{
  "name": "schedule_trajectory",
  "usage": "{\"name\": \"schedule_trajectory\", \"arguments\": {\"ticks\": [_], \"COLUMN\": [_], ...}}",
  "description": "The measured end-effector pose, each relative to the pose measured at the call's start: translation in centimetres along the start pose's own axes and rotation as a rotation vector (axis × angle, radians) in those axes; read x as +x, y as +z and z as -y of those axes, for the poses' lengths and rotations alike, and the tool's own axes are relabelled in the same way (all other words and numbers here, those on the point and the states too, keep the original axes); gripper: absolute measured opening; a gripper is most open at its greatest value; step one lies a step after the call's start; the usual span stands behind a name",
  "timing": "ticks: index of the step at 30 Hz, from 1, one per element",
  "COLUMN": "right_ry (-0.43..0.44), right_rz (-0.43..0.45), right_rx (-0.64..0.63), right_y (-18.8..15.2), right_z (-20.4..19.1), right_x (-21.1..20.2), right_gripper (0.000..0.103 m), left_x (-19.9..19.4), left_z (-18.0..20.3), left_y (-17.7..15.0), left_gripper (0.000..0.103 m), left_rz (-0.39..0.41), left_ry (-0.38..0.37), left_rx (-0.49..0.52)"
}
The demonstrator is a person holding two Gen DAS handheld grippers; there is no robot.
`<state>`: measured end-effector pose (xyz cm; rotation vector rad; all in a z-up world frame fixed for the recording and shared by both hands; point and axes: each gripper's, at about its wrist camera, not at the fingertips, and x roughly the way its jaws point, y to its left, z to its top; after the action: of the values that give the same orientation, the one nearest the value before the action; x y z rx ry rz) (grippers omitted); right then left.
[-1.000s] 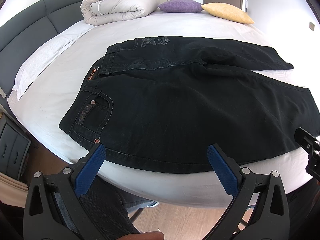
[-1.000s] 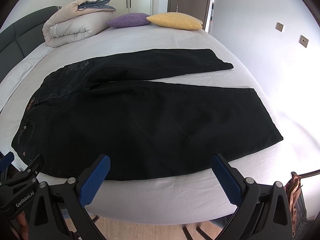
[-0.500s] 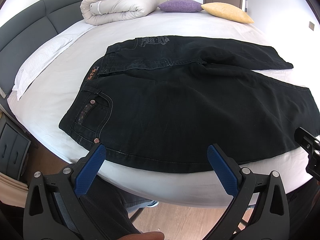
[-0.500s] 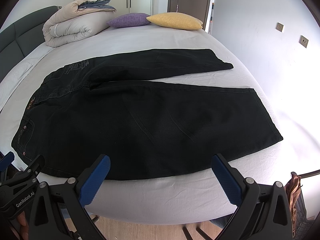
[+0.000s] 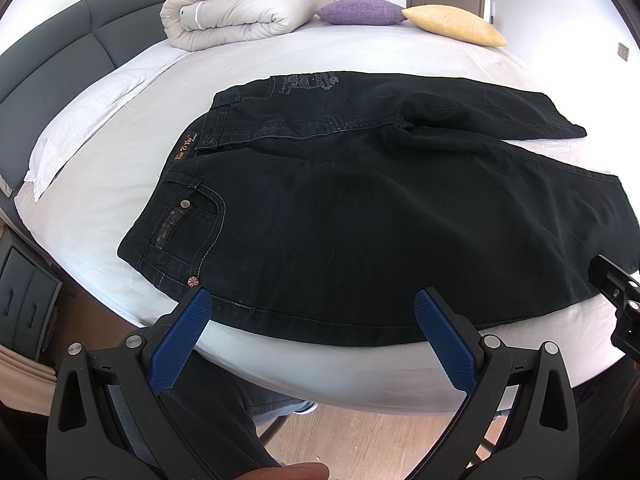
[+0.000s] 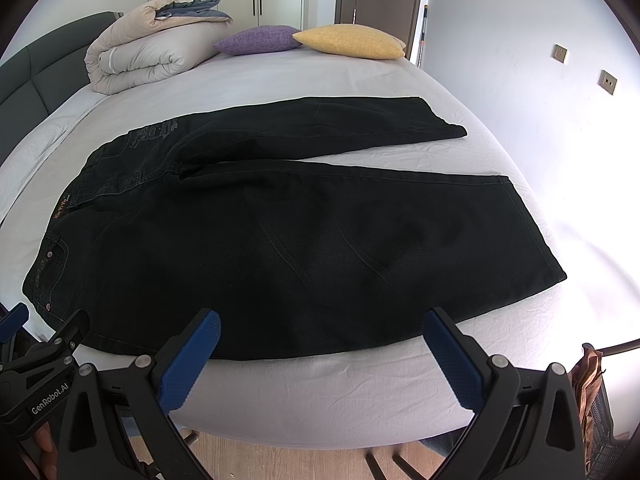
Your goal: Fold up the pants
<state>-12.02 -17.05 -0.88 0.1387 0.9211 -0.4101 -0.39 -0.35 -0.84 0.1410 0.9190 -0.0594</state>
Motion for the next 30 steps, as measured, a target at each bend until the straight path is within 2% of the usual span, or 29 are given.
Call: {"name": "schedule_trajectory", "arguments": {"ticks": [22,30], "right_ry": [0.002,0.025], "right_rz": [-0.005,-0.016], "right_rx": [-0.001,-0.008], "right_y": [-0.2,-0.32], "right_z": [-0.32,-0.84], "right_x": [0.56,0.91], "right_gripper": [0.103,0.103], "left_x": [-0.11,-0.3], "left_z": [0.18,0.26], "left_y": [0.21,0.32], "left_gripper": [0.103,0.103], "left_rz": [-0.006,0.03], "left_ry": [-0.004,0.012], "left_rx": [-0.008,0.014]}}
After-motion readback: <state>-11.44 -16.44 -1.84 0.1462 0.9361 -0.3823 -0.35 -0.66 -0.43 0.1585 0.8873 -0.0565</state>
